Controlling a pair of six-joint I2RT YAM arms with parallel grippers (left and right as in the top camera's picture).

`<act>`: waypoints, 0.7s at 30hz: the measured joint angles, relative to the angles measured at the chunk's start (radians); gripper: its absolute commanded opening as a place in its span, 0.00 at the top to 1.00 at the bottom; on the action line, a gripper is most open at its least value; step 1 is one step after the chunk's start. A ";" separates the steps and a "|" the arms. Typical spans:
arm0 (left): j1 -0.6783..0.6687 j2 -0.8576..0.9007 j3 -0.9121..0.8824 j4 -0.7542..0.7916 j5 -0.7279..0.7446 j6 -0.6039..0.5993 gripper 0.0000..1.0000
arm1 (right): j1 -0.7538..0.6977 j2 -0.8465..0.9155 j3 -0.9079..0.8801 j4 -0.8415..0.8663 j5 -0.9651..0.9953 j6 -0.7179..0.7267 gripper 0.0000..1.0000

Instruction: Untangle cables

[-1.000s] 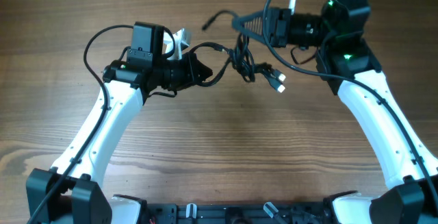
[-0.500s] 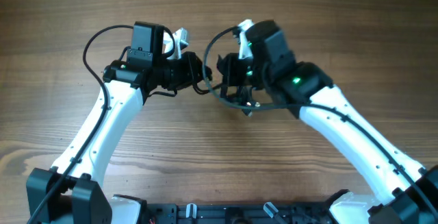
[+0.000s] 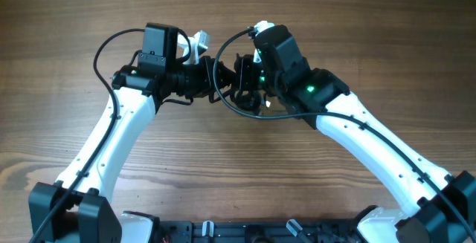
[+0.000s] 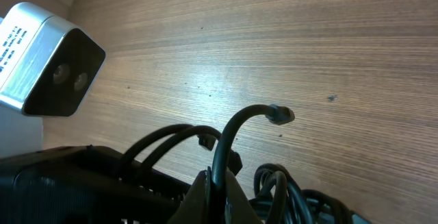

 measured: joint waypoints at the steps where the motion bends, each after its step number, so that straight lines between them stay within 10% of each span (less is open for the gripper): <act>1: 0.000 0.000 0.000 0.000 0.003 0.000 0.70 | 0.000 0.004 0.000 0.004 -0.005 0.006 0.95; 21: 0.002 0.002 -0.002 0.029 0.071 0.103 0.68 | -0.112 0.090 0.000 0.027 -0.233 0.124 0.94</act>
